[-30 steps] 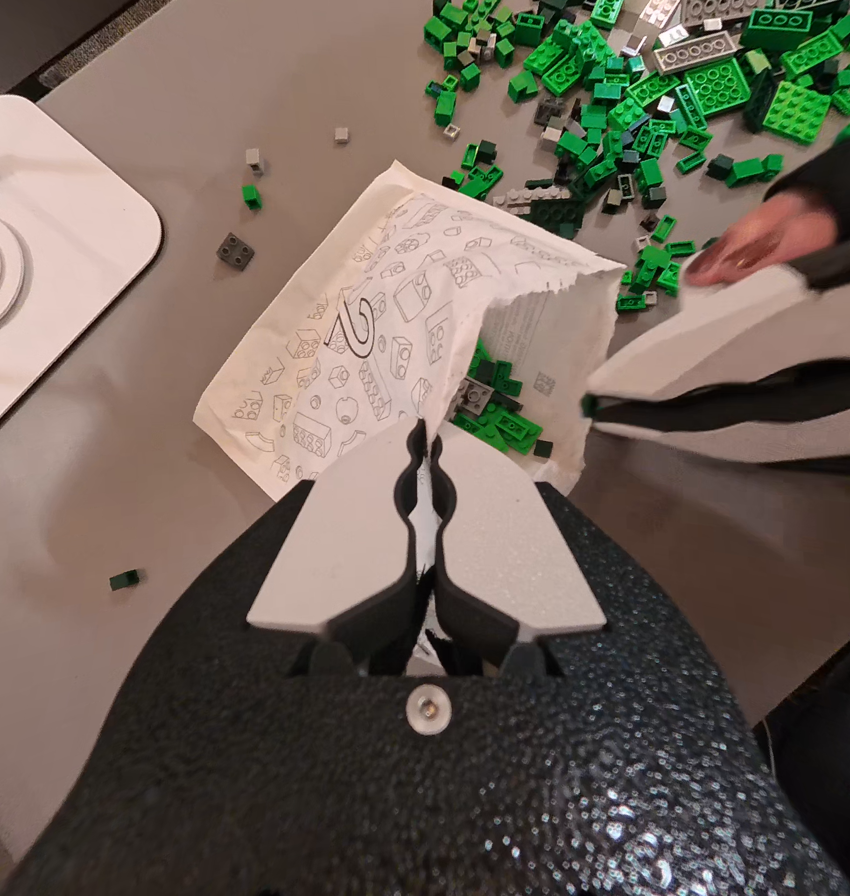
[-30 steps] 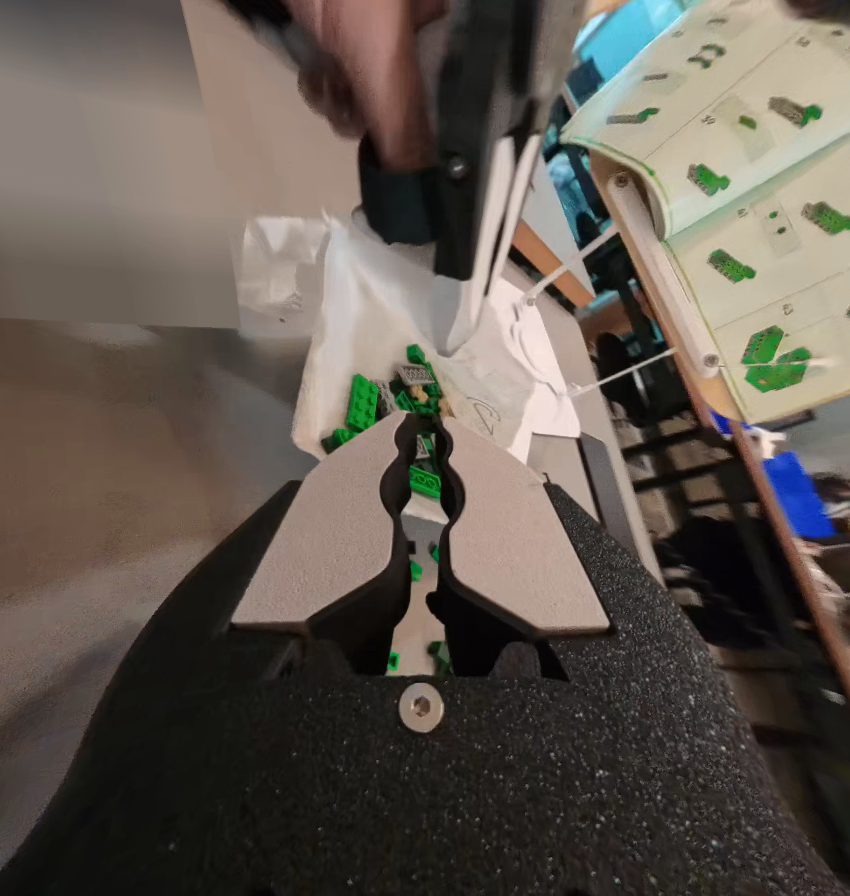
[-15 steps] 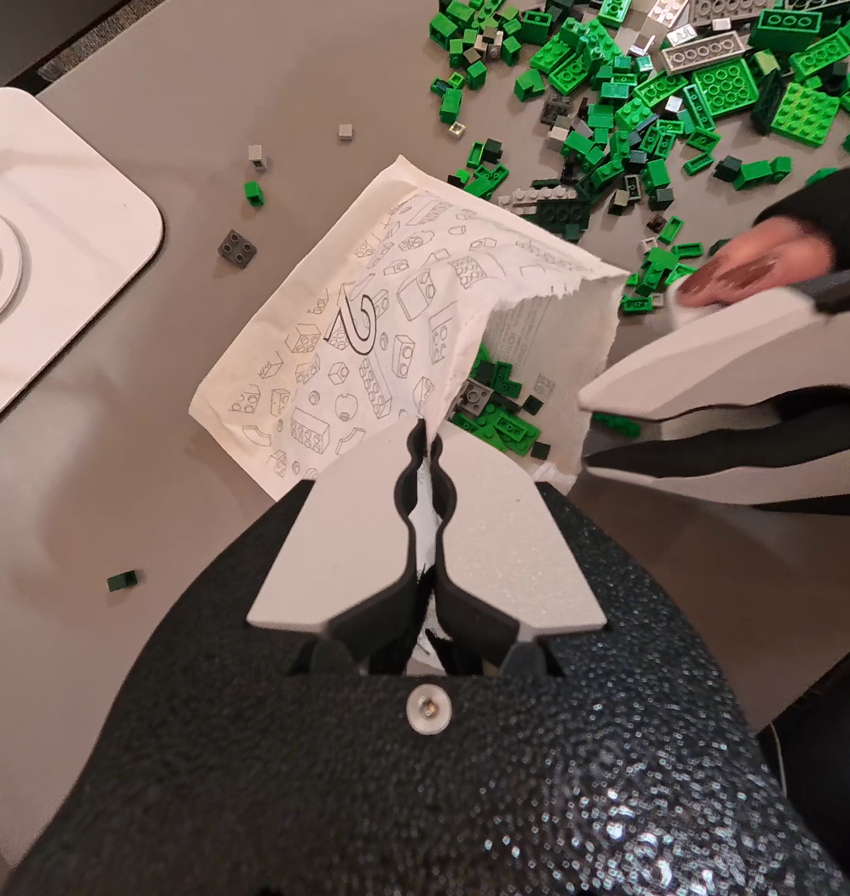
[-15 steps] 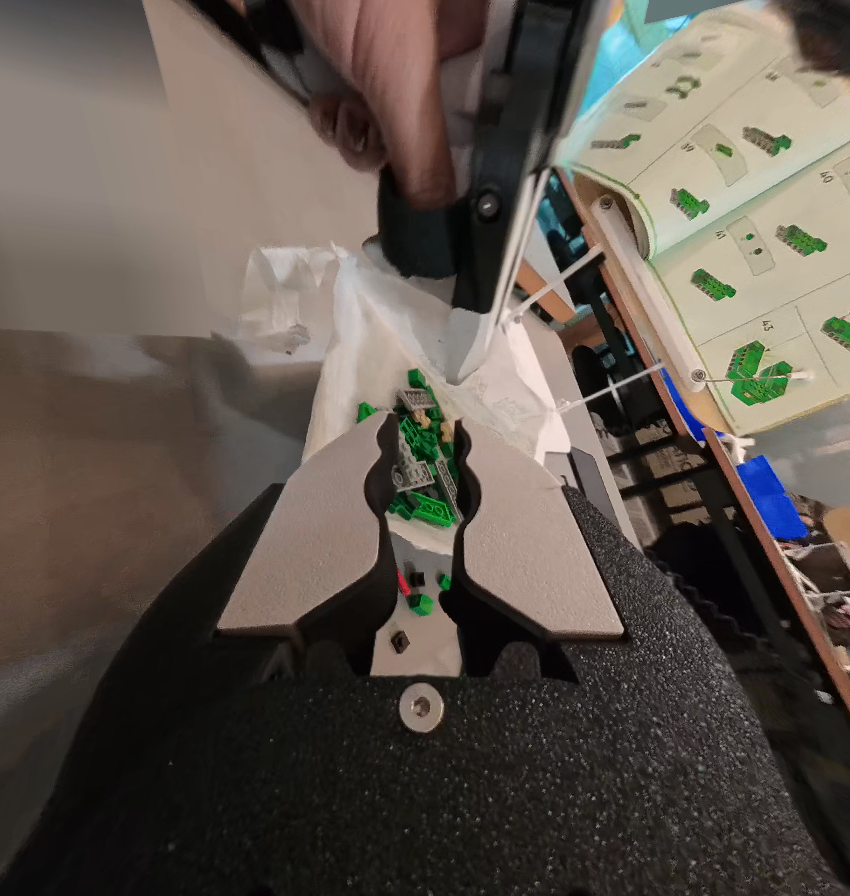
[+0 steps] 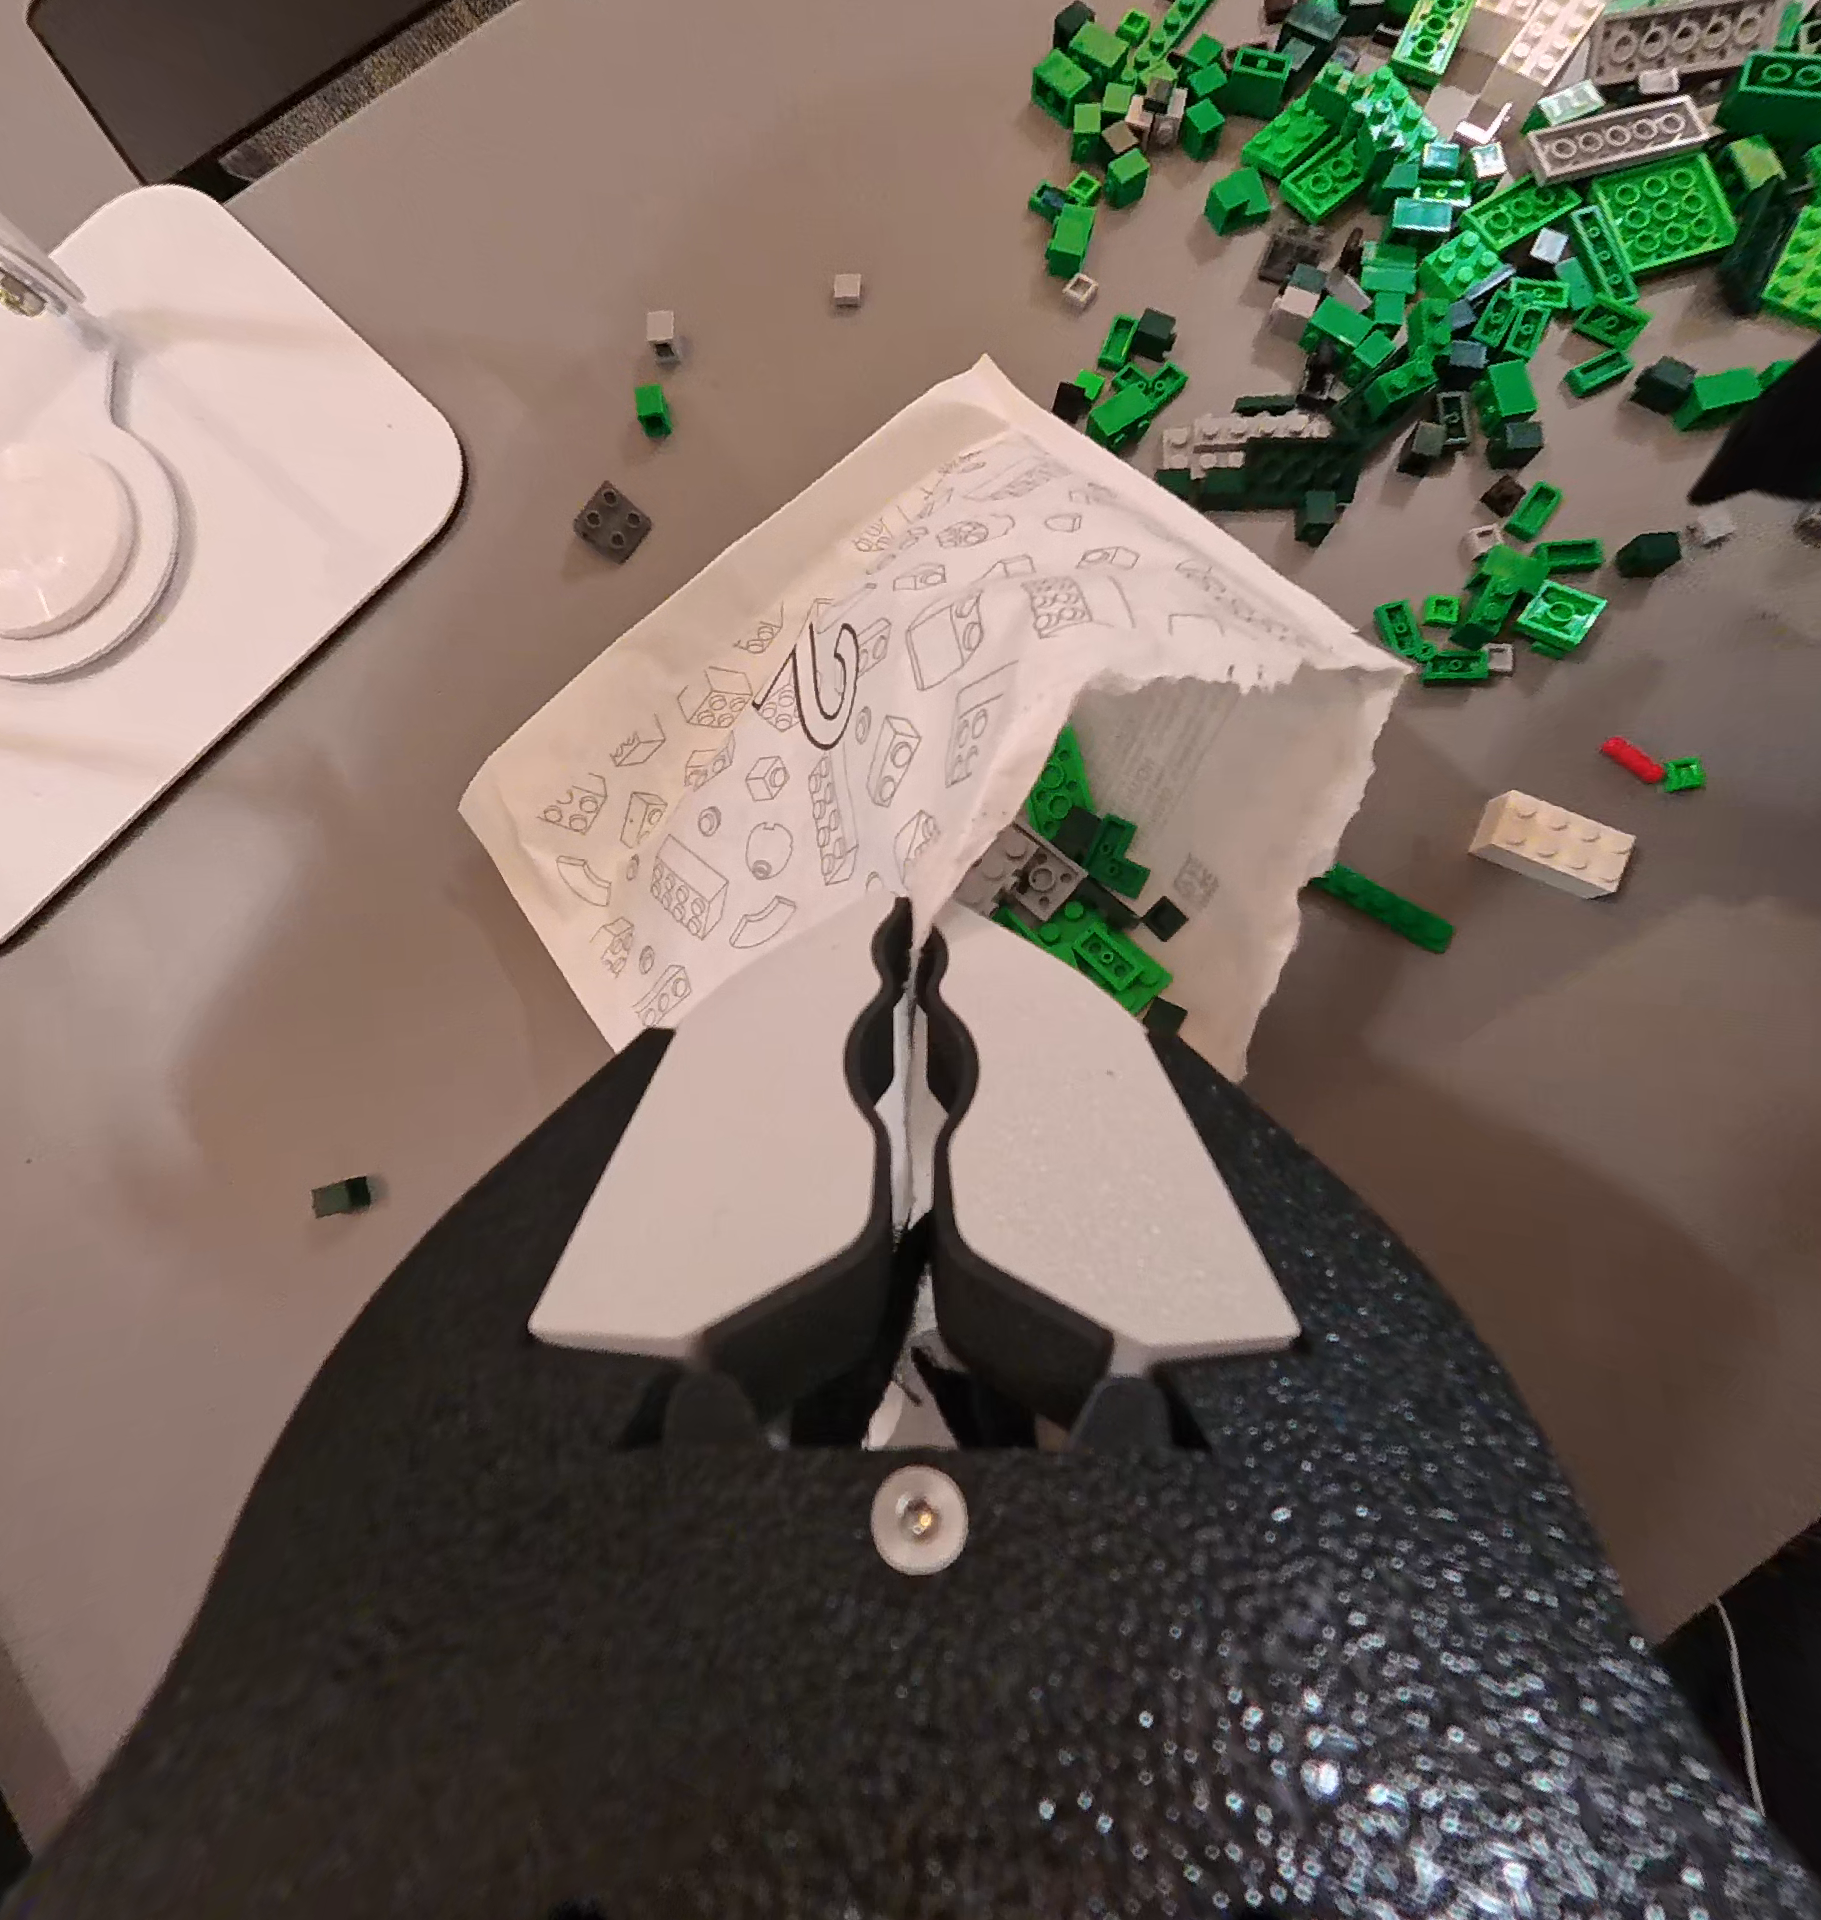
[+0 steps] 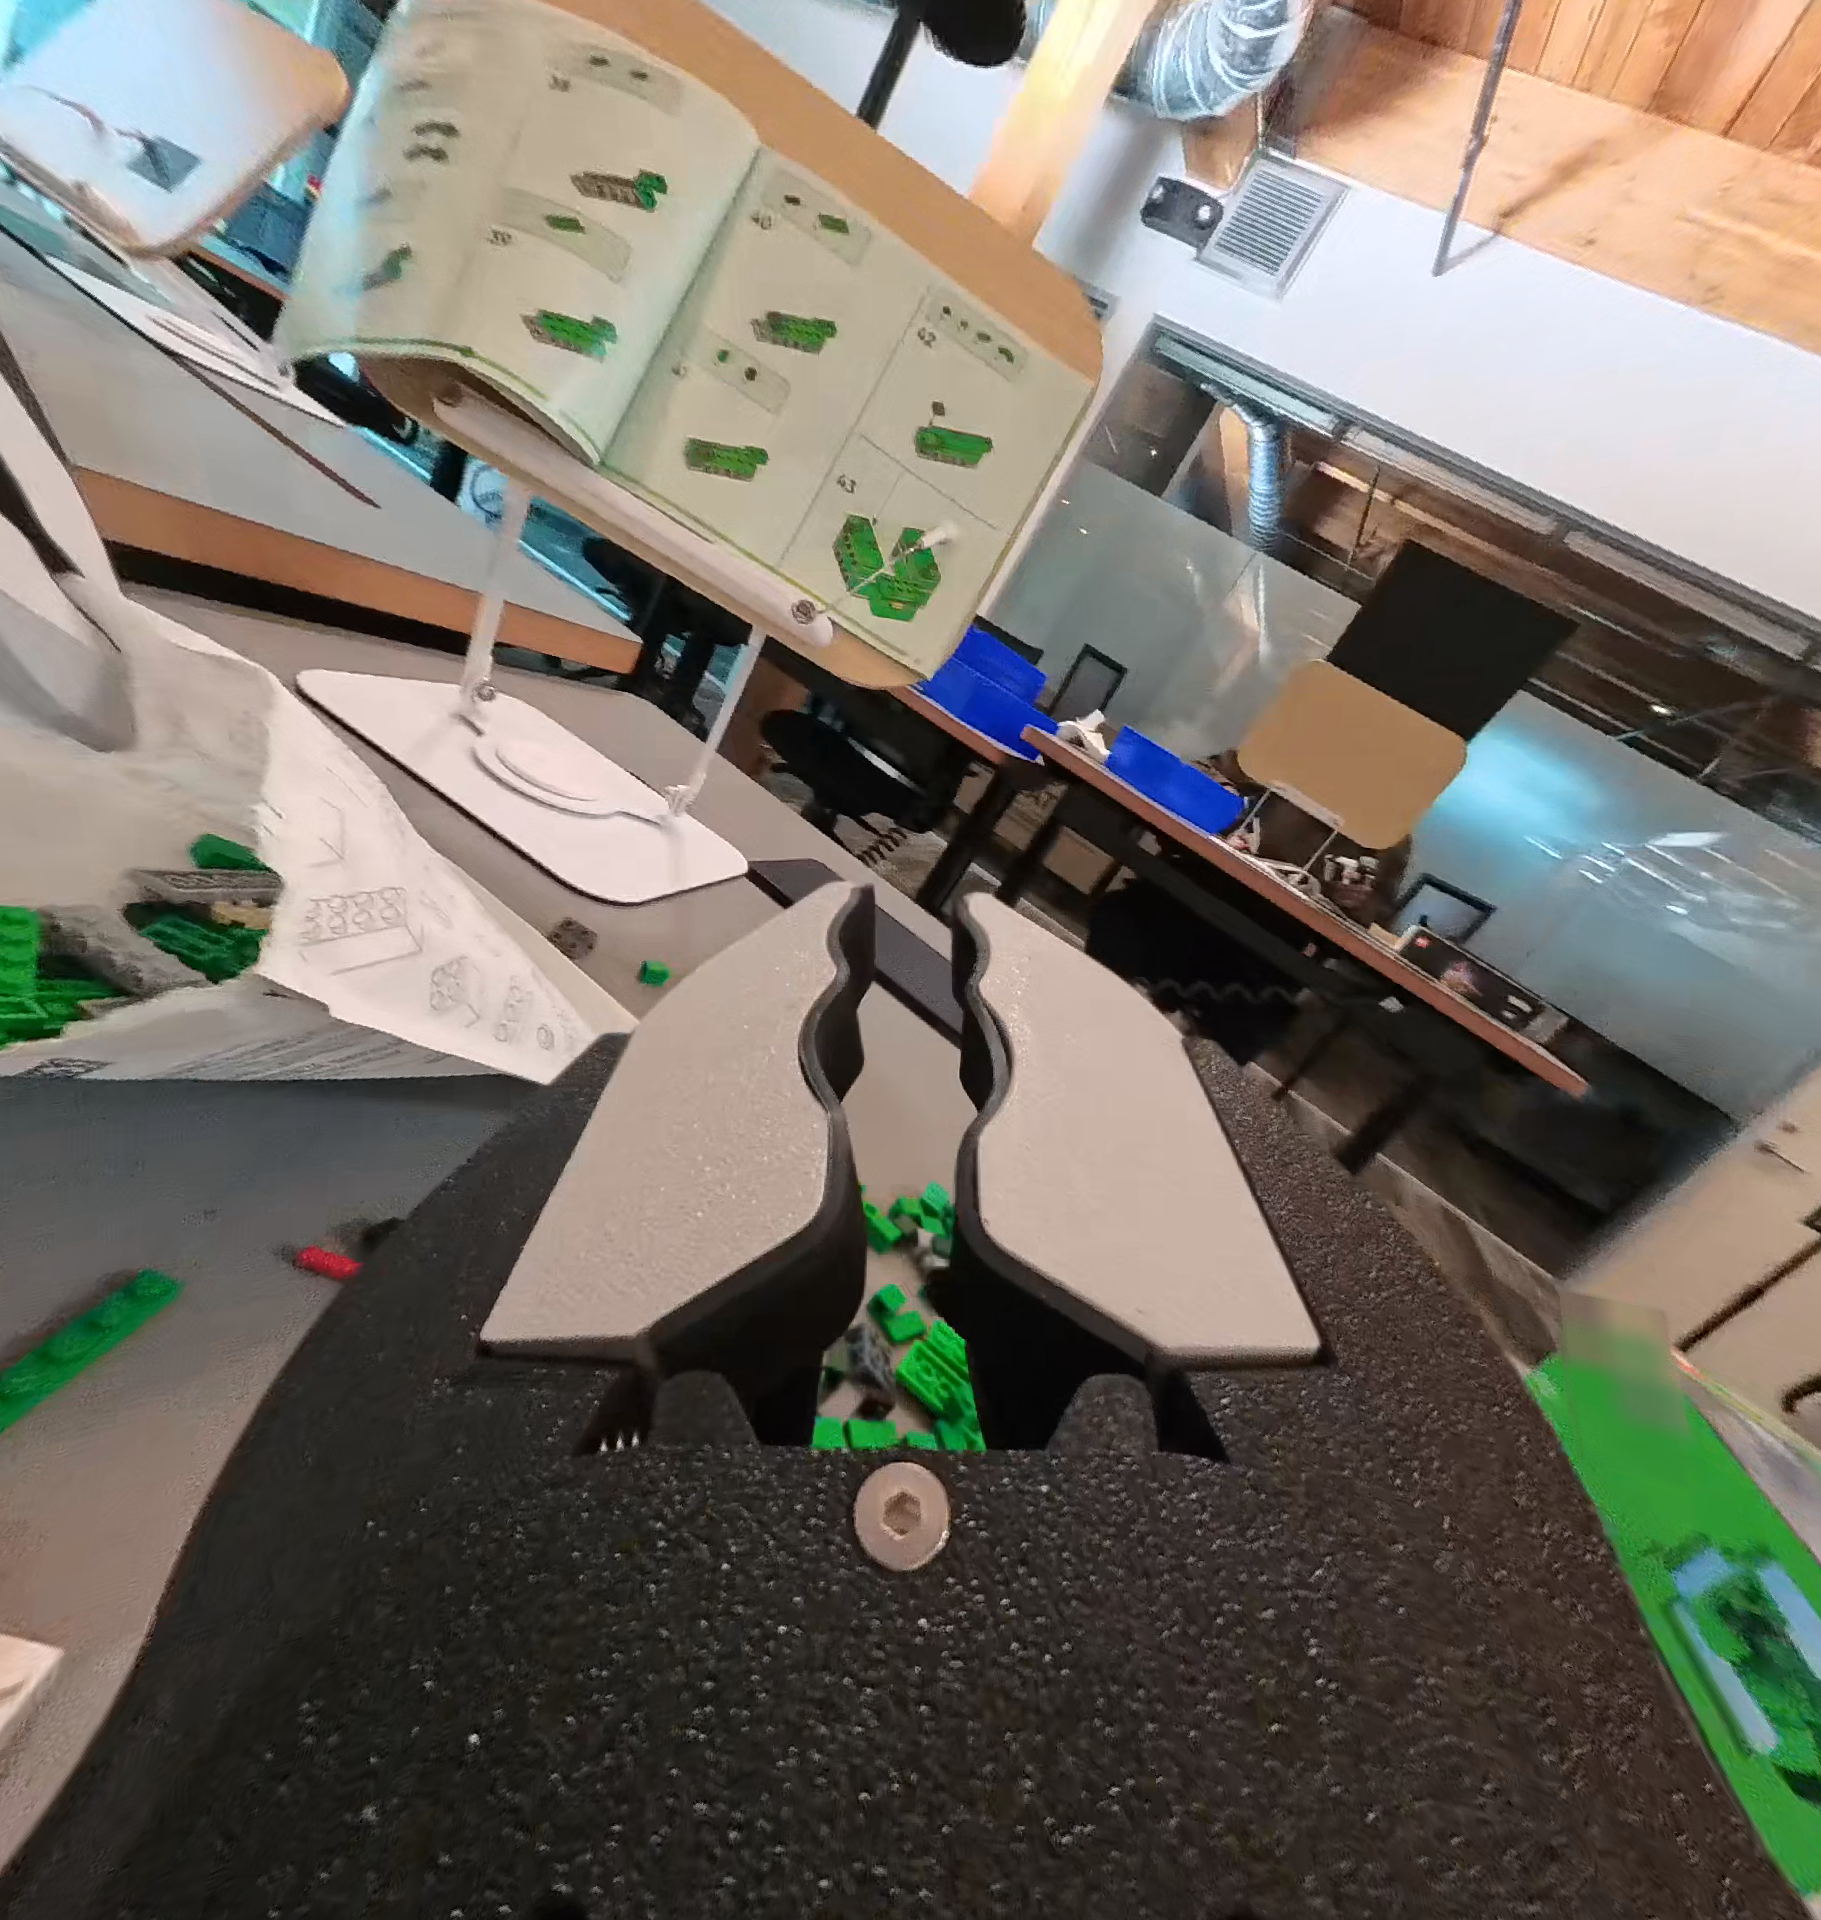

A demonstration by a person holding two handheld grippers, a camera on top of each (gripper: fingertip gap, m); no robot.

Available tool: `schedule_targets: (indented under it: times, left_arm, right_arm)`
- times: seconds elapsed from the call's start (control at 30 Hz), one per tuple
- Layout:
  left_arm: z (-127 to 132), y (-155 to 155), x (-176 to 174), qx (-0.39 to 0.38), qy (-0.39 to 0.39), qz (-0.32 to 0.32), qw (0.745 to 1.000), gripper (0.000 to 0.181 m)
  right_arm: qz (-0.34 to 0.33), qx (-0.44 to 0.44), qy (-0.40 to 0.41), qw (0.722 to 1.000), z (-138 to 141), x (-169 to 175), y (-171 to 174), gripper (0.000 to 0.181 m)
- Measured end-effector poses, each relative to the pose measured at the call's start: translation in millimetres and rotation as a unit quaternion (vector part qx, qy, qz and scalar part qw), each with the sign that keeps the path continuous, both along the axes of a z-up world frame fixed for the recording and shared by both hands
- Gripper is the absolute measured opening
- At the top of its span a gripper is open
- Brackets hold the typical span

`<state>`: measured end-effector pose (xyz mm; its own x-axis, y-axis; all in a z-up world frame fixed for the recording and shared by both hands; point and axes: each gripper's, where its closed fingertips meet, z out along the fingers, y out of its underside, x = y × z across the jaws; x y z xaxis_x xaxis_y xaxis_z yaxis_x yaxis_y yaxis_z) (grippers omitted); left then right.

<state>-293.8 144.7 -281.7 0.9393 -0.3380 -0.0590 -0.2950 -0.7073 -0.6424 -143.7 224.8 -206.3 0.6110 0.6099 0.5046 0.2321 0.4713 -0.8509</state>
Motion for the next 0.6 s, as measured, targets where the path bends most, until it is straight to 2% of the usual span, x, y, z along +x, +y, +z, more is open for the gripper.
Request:
schedule_targets:
  times: [0.37, 0.6]
  left_arm:
    - [0.9, 1.4, -4.7, 0.006, 0.008, 0.008, 1.000, 0.000]
    - [12.7, 6.8, -40.3, 0.045, 0.067, 0.084, 0.993, 0.000]
  right_arm:
    - [0.008, -0.003, -0.025, 1.000, -6.4, -5.5, -2.0, 0.009]
    - [0.086, -0.165, -0.030, 0.982, -31.2, -1.1, 5.2, 0.004]
